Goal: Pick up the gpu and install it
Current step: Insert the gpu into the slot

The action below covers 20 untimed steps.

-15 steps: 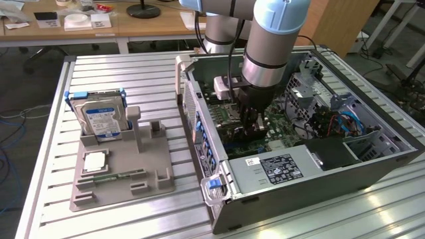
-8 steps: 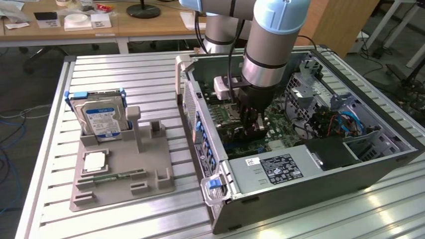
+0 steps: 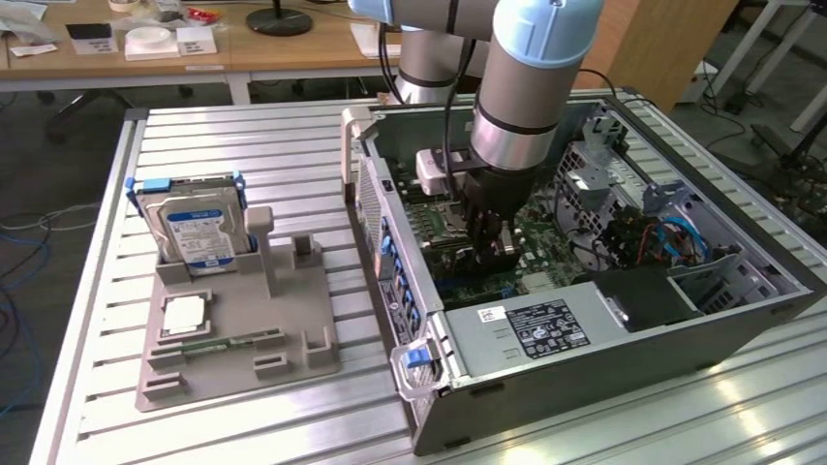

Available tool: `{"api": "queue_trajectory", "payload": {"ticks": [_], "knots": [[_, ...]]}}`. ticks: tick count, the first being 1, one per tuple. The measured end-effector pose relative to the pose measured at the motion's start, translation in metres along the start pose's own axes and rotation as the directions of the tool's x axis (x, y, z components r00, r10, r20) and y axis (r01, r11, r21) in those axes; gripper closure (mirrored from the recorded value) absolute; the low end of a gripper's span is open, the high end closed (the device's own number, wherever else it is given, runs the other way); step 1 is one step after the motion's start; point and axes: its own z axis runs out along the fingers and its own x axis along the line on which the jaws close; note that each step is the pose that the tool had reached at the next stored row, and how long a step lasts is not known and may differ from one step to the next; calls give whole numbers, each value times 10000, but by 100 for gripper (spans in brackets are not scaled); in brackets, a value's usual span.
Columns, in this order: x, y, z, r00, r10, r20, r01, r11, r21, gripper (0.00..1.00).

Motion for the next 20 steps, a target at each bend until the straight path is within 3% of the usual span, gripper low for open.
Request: {"api": "queue_trajectory", "payload": {"ticks": [7,20], "knots": [[0,0,3,10000,-2,-59,2,10000,4,73],[-5,0,-15,10000,-34,-59,34,10000,5,73]]}}
